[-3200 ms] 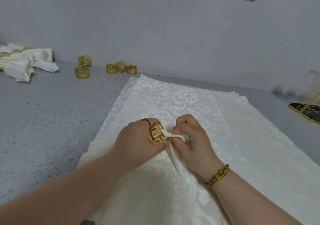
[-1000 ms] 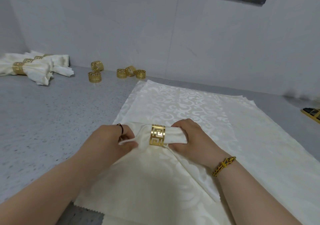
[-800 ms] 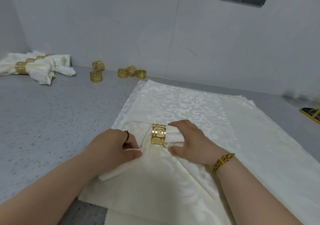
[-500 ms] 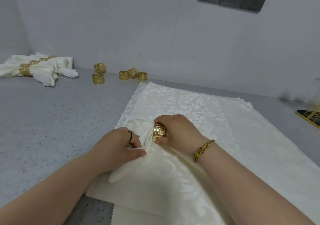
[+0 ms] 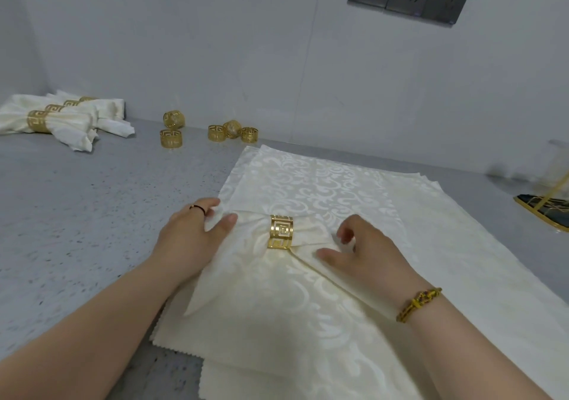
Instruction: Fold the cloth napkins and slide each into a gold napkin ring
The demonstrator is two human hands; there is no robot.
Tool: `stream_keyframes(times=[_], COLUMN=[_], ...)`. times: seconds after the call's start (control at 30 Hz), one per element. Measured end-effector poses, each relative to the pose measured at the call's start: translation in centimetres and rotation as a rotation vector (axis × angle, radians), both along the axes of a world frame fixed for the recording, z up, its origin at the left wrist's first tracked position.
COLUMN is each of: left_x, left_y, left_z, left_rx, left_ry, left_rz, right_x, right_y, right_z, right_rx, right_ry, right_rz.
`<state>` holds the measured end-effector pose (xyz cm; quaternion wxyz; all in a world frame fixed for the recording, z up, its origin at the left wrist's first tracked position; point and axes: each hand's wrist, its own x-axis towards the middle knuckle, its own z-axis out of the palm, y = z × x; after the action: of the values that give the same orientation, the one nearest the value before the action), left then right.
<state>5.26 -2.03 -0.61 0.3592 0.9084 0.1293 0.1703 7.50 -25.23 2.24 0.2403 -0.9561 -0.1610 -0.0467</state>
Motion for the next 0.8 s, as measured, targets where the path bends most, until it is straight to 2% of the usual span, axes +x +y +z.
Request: stream_keyframes(times=[0.07,0.2,0.27,0.37,0.47,0.53,0.63,0.73,0.8], left_x=[0.4,0.1,-0.2,-0.4,-0.7,-0.9,-1.1,-1.1,-1.3], left_y=[-0.1,-0.3,-0.3,0.0,0.1,0.1,0.5,0.6,-0.2], left_z=[-0.6,-0.7,-0.7,-0.5,-0.3,0.1,0.7,1.5,2.1], left_rx=[0.118,0.252,0.249,0.112,-0.223,-0.343,-0.086,-0.061,0.098], left_ry=[0.139,0.130,0.127,0.077,0.005,-0.065,-0.089,-0.092,-0.046], left_rz=[-0.048,-0.104,-0.118,-0.145,-0.226,-0.248,-0.267,-0.343,-0.359], right_x=[-0.6,-0.7,-0.3,0.4,1.5,1.7,1.6,1.5,1.4], right_y=[-0.5,-1.2,-1.6,-1.3,-0.4,0.3,0.6,0.6,0.6], right_z=[-0.7,-0.9,-0.2,0.7,0.3,0.0,-0.2,-0.4,-0.5], right_rx=[-0.005,0.009,0.034,0.170,0.153,0.192,0.273,0.251,0.253], right_ry=[0.065,0.259,0.352,0.436,0.369,0.356,0.404,0.394,0.370], right_rz=[-0.002,0.128,0.162,0.079,0.012,0.040,0.090,0.141,0.167])
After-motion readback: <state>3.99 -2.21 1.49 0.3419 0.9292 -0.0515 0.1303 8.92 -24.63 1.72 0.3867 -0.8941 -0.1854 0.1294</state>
